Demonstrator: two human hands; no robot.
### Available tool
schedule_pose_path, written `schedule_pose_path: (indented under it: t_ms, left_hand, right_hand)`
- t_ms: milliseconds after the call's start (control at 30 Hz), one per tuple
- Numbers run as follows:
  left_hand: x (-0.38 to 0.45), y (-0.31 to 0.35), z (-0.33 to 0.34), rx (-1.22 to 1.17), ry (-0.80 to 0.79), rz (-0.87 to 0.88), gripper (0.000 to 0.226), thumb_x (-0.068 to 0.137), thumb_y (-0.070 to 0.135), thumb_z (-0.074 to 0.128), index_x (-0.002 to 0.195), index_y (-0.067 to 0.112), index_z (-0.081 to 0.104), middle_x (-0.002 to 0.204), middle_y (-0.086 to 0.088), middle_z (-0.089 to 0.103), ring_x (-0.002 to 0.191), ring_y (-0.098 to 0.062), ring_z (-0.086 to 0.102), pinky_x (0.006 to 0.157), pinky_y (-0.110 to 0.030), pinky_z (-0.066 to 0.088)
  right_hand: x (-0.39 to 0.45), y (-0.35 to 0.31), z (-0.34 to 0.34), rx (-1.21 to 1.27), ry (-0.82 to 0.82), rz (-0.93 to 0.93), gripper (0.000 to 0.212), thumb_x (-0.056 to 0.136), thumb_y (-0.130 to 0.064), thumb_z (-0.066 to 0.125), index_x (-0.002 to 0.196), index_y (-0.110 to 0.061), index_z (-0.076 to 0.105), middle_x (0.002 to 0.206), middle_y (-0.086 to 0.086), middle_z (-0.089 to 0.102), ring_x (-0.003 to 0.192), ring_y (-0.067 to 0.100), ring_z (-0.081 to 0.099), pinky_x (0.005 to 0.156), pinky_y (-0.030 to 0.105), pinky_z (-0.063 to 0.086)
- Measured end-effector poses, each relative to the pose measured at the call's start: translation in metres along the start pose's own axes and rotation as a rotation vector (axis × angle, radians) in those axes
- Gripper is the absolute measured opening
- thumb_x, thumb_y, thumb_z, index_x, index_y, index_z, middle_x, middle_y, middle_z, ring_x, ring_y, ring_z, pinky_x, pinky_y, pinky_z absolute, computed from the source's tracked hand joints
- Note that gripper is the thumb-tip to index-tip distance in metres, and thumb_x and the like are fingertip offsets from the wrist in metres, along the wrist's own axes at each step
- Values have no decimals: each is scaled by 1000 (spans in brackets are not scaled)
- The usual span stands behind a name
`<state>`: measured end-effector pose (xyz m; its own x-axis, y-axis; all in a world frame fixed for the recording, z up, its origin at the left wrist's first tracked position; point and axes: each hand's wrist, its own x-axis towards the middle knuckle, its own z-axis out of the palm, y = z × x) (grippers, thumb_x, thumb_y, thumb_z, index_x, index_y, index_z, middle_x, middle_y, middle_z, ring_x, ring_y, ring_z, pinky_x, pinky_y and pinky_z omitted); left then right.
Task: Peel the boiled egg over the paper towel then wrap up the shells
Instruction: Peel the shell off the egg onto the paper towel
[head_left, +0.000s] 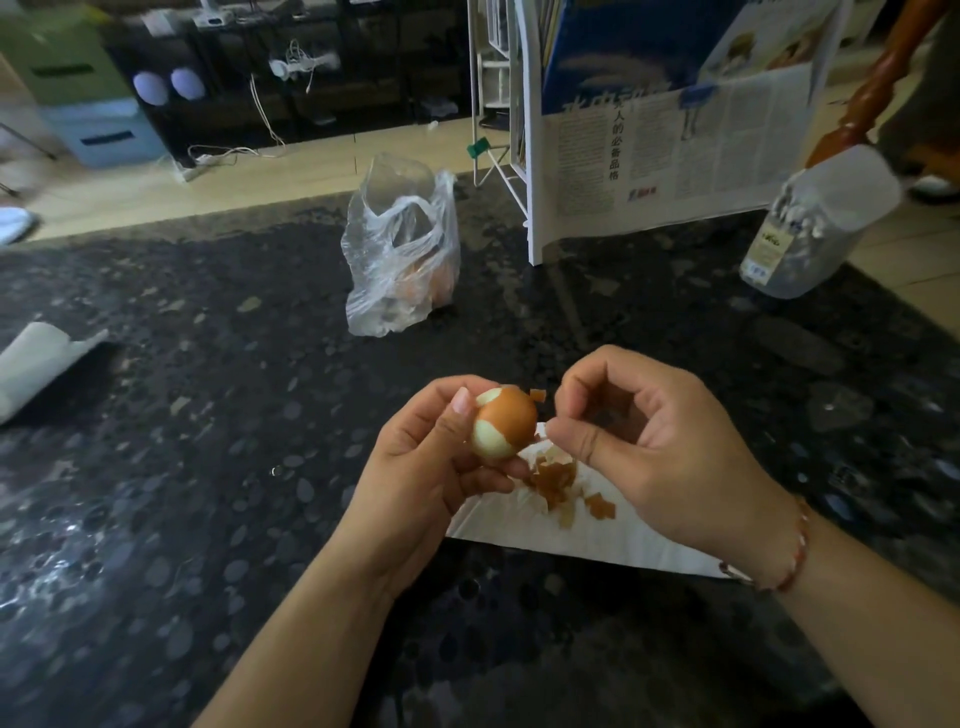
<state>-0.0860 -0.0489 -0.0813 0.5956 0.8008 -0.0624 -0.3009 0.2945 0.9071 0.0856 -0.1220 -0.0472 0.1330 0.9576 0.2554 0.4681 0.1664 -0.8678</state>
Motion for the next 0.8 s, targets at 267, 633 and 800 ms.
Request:
schedule_pose_path:
  t_ms: [267, 633, 800]
  left_hand:
    - [1, -1, -3, -62, 29, -21, 26, 88, 31, 61, 107, 15, 69, 94, -12, 71, 69, -20, 68, 64, -27, 59]
    - [2, -6, -7, 276, 63, 51, 35, 80, 22, 75, 114, 19, 70, 91, -5, 71, 67, -14, 61, 63, -26, 52]
    - [0, -7, -3, 373, 30, 61, 39, 77, 42, 71, 108, 18, 72, 89, -6, 72, 68, -16, 63, 64, -28, 53]
  right_hand:
    - [-3, -2, -3, 141, -21, -36, 12, 87, -7, 67, 86, -19, 69, 70, -4, 65, 60, 10, 60, 54, 17, 48]
    - [-6, 17, 1, -593, -138, -98, 33, 86, -51, 49, 89, -31, 74, 90, -20, 68, 84, 3, 61, 71, 34, 54]
    - [-6, 4, 3, -433, 79, -169, 27, 79, -43, 65, 102, -27, 68, 88, -15, 67, 78, 5, 62, 61, 10, 48]
